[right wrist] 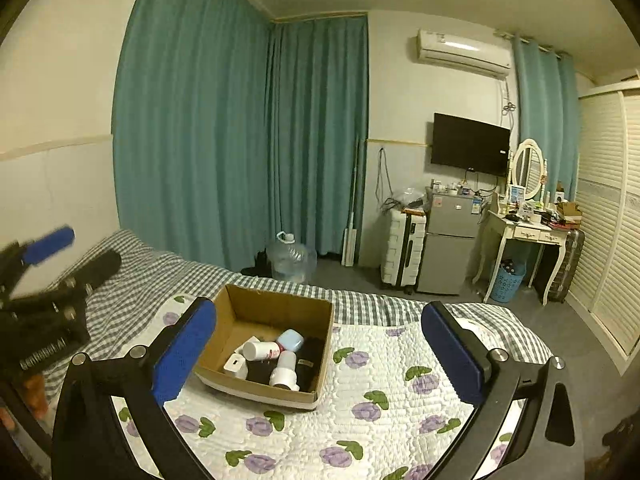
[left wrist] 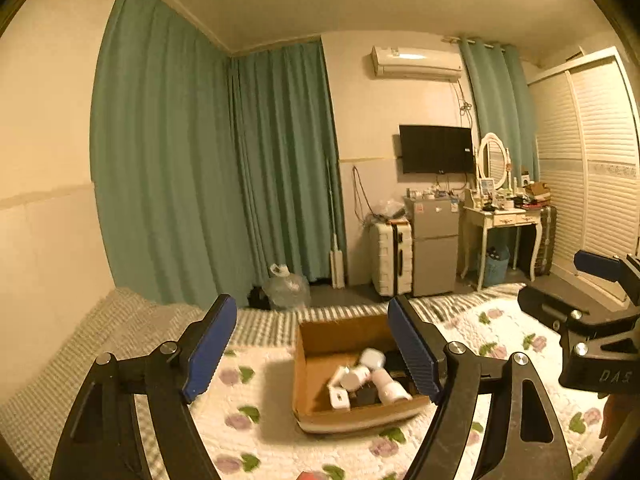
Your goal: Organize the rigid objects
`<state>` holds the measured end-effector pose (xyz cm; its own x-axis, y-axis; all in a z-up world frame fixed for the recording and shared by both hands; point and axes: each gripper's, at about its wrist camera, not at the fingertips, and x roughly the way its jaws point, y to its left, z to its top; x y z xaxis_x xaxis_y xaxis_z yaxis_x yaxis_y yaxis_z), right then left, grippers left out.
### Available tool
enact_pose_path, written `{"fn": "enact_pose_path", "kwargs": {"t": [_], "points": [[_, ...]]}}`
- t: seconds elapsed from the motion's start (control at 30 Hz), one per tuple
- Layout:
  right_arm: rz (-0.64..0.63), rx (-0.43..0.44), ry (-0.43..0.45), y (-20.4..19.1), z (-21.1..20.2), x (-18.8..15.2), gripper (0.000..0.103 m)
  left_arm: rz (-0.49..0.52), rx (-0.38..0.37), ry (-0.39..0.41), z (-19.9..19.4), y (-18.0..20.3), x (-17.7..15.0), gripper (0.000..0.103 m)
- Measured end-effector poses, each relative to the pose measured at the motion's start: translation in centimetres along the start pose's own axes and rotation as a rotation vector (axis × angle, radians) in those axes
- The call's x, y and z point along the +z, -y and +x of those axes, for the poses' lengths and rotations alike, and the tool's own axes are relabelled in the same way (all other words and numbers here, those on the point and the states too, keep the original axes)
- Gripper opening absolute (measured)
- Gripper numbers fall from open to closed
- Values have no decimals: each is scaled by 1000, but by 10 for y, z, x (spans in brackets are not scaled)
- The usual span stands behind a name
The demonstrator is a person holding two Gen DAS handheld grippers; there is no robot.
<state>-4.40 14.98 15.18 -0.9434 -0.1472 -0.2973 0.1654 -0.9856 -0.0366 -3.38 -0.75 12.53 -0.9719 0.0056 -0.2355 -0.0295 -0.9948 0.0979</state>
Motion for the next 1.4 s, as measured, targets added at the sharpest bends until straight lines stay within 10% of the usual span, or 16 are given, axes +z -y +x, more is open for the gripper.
{"fn": "enact_pose_path", "kwargs": {"t": [0.5,1.4], "points": [[96,-75,-44,9,73,-111,103,-25,42,-65,46,7,-107,81],[55,-79,-36,0,80,-122,103,-35,23,-87,49,4,-118,81]]}}
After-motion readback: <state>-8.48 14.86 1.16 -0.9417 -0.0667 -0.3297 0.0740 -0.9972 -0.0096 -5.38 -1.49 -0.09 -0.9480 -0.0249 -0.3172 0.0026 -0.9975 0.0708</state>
